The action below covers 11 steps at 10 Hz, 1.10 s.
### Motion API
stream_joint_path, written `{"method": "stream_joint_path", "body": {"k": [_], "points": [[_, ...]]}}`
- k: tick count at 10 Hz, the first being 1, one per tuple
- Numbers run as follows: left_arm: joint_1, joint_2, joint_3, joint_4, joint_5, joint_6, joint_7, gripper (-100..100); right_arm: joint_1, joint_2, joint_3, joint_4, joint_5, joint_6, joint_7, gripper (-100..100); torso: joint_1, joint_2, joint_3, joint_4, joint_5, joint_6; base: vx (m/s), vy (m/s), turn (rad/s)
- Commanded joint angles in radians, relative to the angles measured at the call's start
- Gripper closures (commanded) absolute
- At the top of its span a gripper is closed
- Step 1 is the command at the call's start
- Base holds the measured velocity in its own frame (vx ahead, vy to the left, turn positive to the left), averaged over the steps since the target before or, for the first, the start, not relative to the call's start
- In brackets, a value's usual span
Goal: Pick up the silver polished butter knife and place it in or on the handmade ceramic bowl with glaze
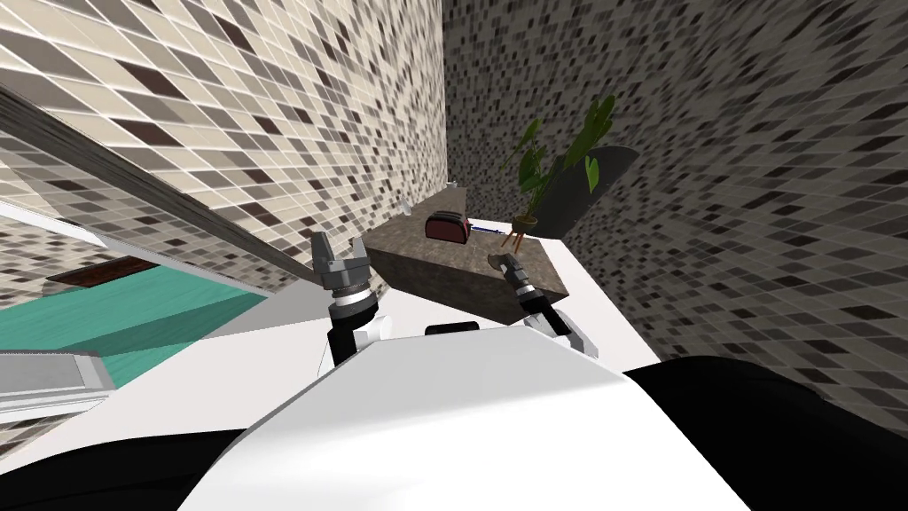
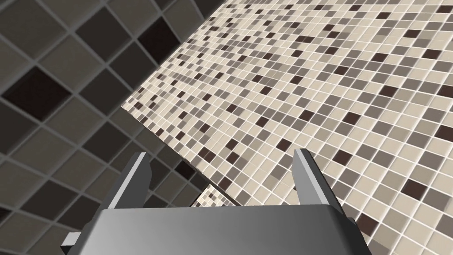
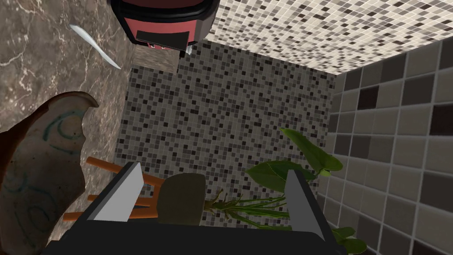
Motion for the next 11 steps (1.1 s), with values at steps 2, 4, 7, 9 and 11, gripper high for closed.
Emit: {"method": "stream_joint_path", "body": {"k": [2,4,7,9,11], "points": [[0.0,0.0,0.0,0.0,0.0,0.0,0.0,0,-0.006,-0.069,0.004,0.02,-0.019,0.044,-0.01,-100,-0.001,-0.001,-0.001,0.0,0.0,0.001,-0.042,0.037,0.14],[0.0,0.0,0.0,0.0,0.0,0.0,0.0,0,-0.012,-0.115,0.007,0.038,-0.032,0.071,-0.016,-100,-0.001,-0.001,-0.001,0.0,0.0,0.001,-0.044,0.041,0.142],[0.0,0.0,0.0,0.0,0.0,0.0,0.0,0,-0.019,-0.178,0.009,0.058,-0.043,0.098,-0.022,-100,0.0,-0.001,-0.001,0.0,0.0,0.0,-0.035,0.051,0.144],[0.0,0.0,0.0,0.0,0.0,0.0,0.0,0,-0.026,-0.229,0.012,0.08,-0.054,0.126,-0.028,-100,0.0,-0.003,-0.002,-0.001,0.0,0.0,-0.014,0.053,0.131],[0.0,0.0,0.0,0.0,0.0,0.0,0.0,0,-0.033,-0.28,0.015,0.105,-0.064,0.152,-0.033,-100,0.0,-0.004,-0.002,-0.001,0.0,0.0,-0.007,0.058,0.169]]}}
